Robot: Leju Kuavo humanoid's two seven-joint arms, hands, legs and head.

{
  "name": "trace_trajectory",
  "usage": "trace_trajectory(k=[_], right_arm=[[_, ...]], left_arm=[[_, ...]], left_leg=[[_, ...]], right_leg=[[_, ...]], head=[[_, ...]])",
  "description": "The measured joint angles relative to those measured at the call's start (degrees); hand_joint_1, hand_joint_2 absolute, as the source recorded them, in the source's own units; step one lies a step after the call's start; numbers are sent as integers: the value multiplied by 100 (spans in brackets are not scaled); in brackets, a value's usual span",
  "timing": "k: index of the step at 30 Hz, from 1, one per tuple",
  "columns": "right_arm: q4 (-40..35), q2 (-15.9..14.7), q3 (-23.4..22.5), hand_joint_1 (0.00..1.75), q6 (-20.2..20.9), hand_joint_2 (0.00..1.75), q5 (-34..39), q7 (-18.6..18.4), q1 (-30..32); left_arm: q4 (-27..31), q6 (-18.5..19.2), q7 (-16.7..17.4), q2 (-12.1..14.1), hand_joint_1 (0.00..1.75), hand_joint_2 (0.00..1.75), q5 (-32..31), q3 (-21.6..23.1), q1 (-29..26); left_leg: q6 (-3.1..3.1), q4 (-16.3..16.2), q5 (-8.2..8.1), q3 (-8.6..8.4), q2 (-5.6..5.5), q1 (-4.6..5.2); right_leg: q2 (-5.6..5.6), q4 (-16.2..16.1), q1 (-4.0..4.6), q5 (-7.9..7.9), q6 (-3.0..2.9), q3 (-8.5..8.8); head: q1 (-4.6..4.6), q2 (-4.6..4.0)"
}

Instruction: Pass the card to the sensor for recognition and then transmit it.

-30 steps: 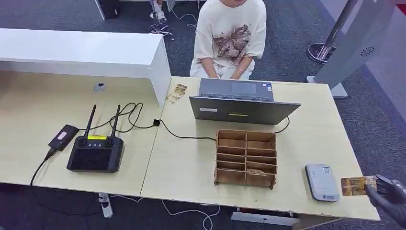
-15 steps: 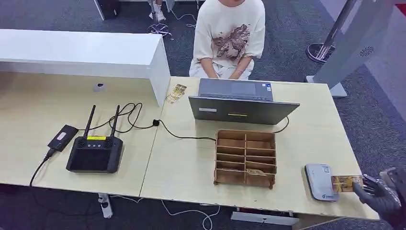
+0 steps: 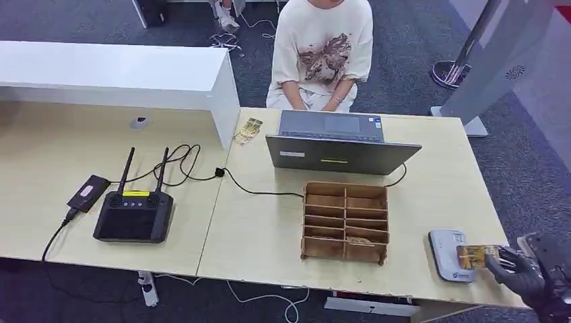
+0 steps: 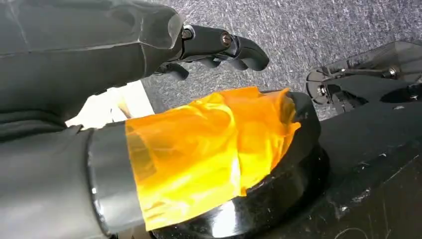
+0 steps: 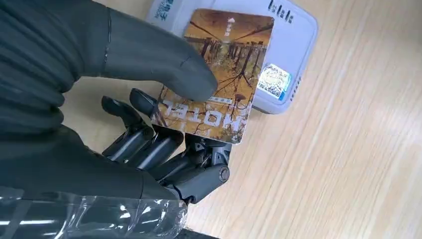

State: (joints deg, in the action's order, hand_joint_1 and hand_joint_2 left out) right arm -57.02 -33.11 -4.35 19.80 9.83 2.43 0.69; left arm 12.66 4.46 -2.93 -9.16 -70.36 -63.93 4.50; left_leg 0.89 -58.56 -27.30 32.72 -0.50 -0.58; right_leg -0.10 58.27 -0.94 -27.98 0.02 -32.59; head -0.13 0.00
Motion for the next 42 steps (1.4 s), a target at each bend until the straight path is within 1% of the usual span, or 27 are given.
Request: trace_trajectory(k=[12,18,20,23,25,29,38,42], right_arm=[[293,114,100,175,-46,175,-391,-22,-269],[360,201,133,175,-214,175,-772,-61,-405],[367,240,153,175,-357,175,-971,-118,-453],[356,324,177,175,-617,175,-1485,-247,-542],[339,391,177,175,-684,175,-1793,-321,-599],[308,483,177,175,-750,175,-2142,-409,-679],[308,623,125,175,-726,175,-2319,-396,-750],[308,634,48,175,-623,175,-2223,-271,-756]], left_arm=[[0,17,22,0,0,0,7,0,1],[0,18,37,-2,0,0,28,0,3],[0,17,37,-2,0,0,28,0,4],[0,17,37,-4,0,0,28,2,5],[0,18,39,-7,0,0,28,0,6],[0,17,55,-7,0,0,20,0,7],[0,17,57,-7,0,0,11,0,7],[0,17,57,-7,0,0,13,0,7]], left_leg=[[0,0,0,1,0,-1],[0,0,0,0,2,-1],[0,0,0,-2,1,-1],[0,-1,1,-6,3,-1],[0,-1,1,-9,3,-1],[0,-1,1,-10,4,-1],[0,-2,1,-12,5,-1],[-1,-2,1,-12,4,-1]], right_leg=[[1,0,1,0,0,0],[1,0,1,1,1,2],[1,0,1,2,1,4],[2,0,1,3,2,8],[3,0,1,4,4,10],[3,-1,1,6,6,12],[3,-1,1,8,6,13],[3,-1,1,8,6,13]], head=[[0,0],[2,0],[2,0],[2,0],[2,0],[0,0],[2,0],[2,0]])
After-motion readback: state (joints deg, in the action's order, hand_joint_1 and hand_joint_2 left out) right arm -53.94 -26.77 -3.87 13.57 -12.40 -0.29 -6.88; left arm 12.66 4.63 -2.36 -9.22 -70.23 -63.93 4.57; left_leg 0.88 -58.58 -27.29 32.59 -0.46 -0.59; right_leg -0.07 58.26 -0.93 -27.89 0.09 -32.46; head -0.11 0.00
